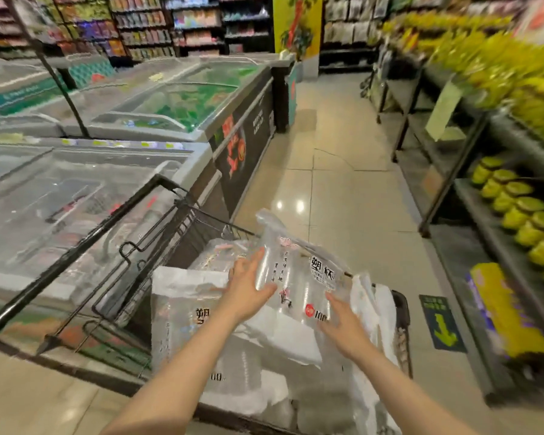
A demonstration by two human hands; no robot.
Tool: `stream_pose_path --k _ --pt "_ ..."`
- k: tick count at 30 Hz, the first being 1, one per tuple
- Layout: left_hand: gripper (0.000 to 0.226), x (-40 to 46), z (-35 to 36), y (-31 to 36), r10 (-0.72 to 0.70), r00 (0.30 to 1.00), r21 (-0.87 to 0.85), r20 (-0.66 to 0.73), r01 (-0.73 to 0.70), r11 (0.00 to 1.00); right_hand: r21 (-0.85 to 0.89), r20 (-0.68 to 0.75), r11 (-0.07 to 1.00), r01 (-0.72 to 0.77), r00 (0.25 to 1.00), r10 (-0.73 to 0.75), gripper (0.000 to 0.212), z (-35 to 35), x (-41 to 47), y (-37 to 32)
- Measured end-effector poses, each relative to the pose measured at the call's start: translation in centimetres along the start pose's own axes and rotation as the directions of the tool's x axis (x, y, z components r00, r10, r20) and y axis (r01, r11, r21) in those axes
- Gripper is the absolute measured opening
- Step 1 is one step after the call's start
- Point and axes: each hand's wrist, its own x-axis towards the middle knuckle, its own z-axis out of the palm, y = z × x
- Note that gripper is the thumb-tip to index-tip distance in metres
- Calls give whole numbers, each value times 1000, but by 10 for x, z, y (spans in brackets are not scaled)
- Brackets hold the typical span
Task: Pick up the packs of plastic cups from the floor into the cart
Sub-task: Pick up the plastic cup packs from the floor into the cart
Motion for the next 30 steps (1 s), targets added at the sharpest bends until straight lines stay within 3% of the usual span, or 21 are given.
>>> stream_pose_path --k 7,10,13,15,20,23,30 --pt "85 7 2 -3 44 999 41 26 -45 998 -89 -32 996 -24 999 21 62 9 -6 19" --pt "83 3 -4 3 65 998 188 4 -65 980 -121 -46 993 -14 999 9 62 4 -17 22" --pt "77 0 -10 19 224 973 402 -61 -182 897 -202 -99 979 -8 995 -13 62 -11 -33 24" --pt "74 -2 -10 36 336 941 425 -26 -294 856 -247 -162 968 -39 987 -1 62 -25 -50 24" --pt "69 -2 7 82 557 824 323 105 -558 764 -320 -399 935 -153 917 14 66 -62 -99 27" --pt "71 -14 32 112 656 724 293 212 -688 664 -337 -556 899 -280 830 50 68 -77 -148 40" --pt "60 -90 108 188 837 354 165 418 -935 313 -165 -785 776 -609 557 270 72 -77 -308 94"
